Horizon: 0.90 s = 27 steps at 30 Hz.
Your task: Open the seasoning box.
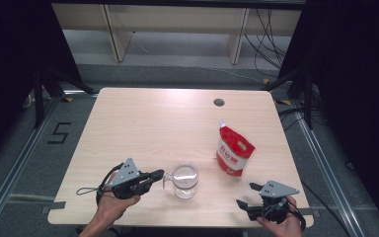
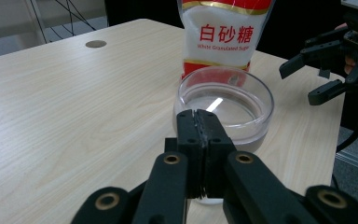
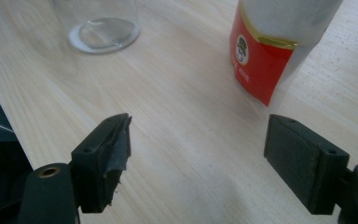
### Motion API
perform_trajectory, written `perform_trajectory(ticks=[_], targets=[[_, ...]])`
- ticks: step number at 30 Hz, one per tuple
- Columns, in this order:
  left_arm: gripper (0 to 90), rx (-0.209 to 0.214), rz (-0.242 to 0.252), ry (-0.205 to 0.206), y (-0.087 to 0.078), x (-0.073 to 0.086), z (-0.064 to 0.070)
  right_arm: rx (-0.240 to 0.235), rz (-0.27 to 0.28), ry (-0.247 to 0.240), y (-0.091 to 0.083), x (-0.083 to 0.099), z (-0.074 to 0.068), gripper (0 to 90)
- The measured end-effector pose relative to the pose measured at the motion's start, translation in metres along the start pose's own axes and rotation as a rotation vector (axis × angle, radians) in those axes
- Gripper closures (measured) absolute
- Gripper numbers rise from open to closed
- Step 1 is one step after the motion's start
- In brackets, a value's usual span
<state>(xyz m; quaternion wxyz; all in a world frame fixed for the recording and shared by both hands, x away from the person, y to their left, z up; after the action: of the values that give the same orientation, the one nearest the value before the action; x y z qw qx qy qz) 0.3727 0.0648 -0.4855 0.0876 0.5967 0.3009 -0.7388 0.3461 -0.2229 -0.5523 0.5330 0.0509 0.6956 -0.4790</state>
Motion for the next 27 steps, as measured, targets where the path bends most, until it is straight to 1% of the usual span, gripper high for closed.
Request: perform_trajectory(ticks=[1,2,3,4,5,6,7,8,9,10,11,12,13,14,15,17,18,19,20,21,22,23,24,25,26,27], targets=[[89.1,0.006,-0.005,0.014,0.002,0.000,0.000,-0.002,0.001,0.004,0.000,0.000,0.000,26.9],[89.1,-0.001,-0.009,0.014,0.003,0.000,0.000,0.001,0.004,-0.007,0.001,-0.001,0.000,27.8],[89.1,-0.001,-0.016,0.016,0.005,0.000,0.001,0.002,0.005,-0.004,0.000,-0.002,0.000,28.5],[89.1,0.002,-0.016,0.010,0.008,0.000,0.001,0.013,0.003,0.011,-0.001,-0.002,0.000,29.8],[89.1,-0.002,-0.020,0.011,0.009,0.000,0.002,0.015,0.012,0.009,-0.001,-0.003,0.000,31.2],[89.2,0.001,-0.016,0.003,0.011,0.000,0.003,0.012,0.015,0.004,-0.001,-0.004,-0.001,32.3],[89.2,0.002,-0.020,0.014,0.012,-0.001,0.003,0.012,0.016,0.016,-0.002,-0.004,-0.002,32.6],[89.1,0.005,-0.019,0.008,0.013,0.000,0.004,0.007,0.027,-0.001,-0.001,-0.006,-0.001,32.6],[89.1,0.007,-0.025,0.033,0.013,0.000,0.003,-0.004,0.026,0.005,-0.001,-0.006,-0.003,32.6],[89.1,0.005,-0.031,0.050,0.013,0.000,0.002,-0.004,0.026,0.005,-0.001,-0.006,-0.003,32.6],[89.0,0.008,-0.031,0.049,0.013,0.000,0.003,0.001,0.028,0.010,-0.001,-0.006,-0.003,33.0],[88.9,0.007,-0.031,0.048,0.013,0.000,0.002,-0.003,0.025,0.005,-0.001,-0.006,-0.003,33.8],[88.9,-0.003,-0.027,0.022,0.014,0.000,0.003,-0.003,0.025,0.005,-0.001,-0.006,-0.003,33.8],[88.9,-0.004,-0.024,0.023,0.014,0.000,0.003,0.009,0.031,-0.008,-0.002,-0.007,-0.002,34.8],[88.9,-0.005,-0.025,0.026,0.014,0.001,0.003,0.002,0.024,0.005,-0.002,-0.007,-0.004,36.0],[88.9,-0.005,-0.023,0.039,0.013,0.001,0.002,-0.006,0.033,0.001,-0.002,-0.009,-0.006,36.8],[88.9,-0.006,-0.018,0.036,0.013,0.001,0.002,0.003,0.049,0.001,-0.002,-0.011,-0.005,37.1],[88.9,-0.005,-0.013,0.037,0.013,0.001,0.002,-0.007,0.051,0.017,-0.002,-0.012,-0.007,37.7],[88.9,-0.006,-0.009,0.027,0.013,0.001,0.003,-0.013,0.060,0.018,-0.002,-0.013,-0.008,39.1],[88.9,-0.007,-0.007,0.025,0.013,0.001,0.003,-0.025,0.075,0.005,-0.001,-0.015,-0.009,40.1],[88.9,-0.008,-0.008,0.022,0.013,0.001,0.003,-0.013,0.070,0.012,-0.002,-0.016,-0.011,41.6],[88.9,-0.008,-0.010,0.024,0.012,0.002,0.003,-0.023,0.069,-0.001,-0.002,-0.017,-0.012,43.1],[88.8,-0.007,-0.011,0.024,0.012,0.002,0.003,-0.012,0.084,-0.014,-0.002,-0.019,-0.012,45.6],[88.8,-0.006,-0.010,0.025,0.012,0.002,0.003,-0.018,0.079,-0.022,-0.001,-0.020,-0.014,47.1],[88.8,-0.005,-0.009,0.025,0.012,0.002,0.003,-0.009,0.091,-0.046,0.000,-0.022,-0.015,47.8],[88.8,-0.005,-0.010,0.045,0.012,0.002,0.002,-0.002,0.090,-0.049,0.000,-0.023,-0.016,50.0]])
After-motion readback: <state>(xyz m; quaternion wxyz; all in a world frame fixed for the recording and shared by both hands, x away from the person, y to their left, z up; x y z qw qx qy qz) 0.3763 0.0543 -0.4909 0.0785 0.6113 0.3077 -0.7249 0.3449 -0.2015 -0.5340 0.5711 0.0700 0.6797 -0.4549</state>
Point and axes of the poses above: each handheld gripper's, and its own axes: y roughly forward along the jaws, x roughly out of its underside, z roughly to its right, the point moved 10 cm from there along y, roughly forward along the jaws, and after that the axes turned 4 degrees about x, right-handed, at the moved point
